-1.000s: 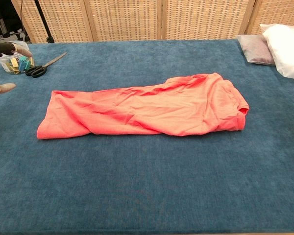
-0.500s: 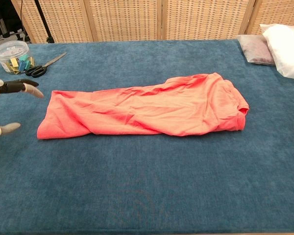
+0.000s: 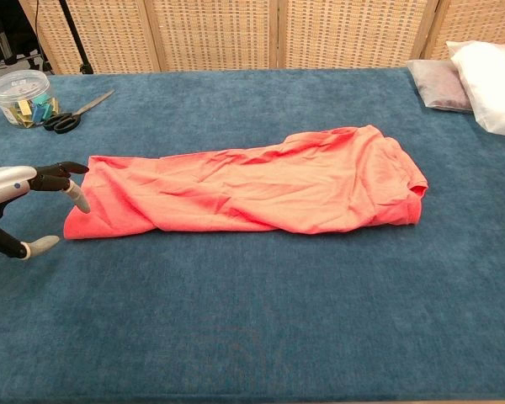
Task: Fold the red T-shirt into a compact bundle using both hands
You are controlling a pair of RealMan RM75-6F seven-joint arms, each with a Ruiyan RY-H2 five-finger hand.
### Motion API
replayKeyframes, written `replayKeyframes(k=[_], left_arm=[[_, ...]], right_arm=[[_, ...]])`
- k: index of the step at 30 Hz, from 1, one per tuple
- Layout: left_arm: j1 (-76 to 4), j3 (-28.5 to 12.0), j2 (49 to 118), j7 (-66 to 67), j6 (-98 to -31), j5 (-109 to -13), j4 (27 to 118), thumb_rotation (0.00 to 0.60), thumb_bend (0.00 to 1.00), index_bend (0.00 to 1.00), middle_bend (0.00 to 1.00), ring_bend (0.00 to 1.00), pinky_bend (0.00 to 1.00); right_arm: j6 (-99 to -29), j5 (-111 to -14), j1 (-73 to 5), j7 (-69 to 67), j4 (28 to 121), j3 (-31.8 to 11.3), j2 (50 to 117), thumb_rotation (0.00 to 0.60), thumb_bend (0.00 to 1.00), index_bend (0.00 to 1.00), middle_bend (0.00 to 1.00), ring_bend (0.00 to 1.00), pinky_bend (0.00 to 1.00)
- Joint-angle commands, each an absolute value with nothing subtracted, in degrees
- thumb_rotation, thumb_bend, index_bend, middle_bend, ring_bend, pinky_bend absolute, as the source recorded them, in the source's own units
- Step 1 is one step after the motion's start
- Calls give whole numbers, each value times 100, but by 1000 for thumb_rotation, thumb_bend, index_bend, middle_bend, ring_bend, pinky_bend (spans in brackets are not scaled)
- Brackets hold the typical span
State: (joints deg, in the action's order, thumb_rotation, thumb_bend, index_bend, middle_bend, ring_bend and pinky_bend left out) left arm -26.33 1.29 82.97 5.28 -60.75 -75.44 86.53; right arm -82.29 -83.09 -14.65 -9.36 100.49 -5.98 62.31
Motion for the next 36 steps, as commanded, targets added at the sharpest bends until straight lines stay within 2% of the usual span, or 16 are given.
replayKeyframes(k=[1, 28, 36], left_arm=[[-2615, 116, 8390, 565, -6053, -7504, 8542, 600, 420, 338, 0, 0, 0], [-2652, -135, 8959, 980, -5830, -7137, 7937, 600, 434, 365, 0, 0, 0], [-2623, -141, 9058, 1008, -5903, -7213, 7867, 600, 487, 447, 0, 0, 0]], right_arm=[[-8203, -8299, -1464, -945, 10035, -612, 6236, 600, 0, 0, 0, 0, 0], [-8054, -8265, -1421, -1048, 9966, -757, 6272, 600, 0, 0, 0, 0, 0], [-8021, -8260, -1412, -1066, 9954, -783, 6278, 600, 0, 0, 0, 0, 0]])
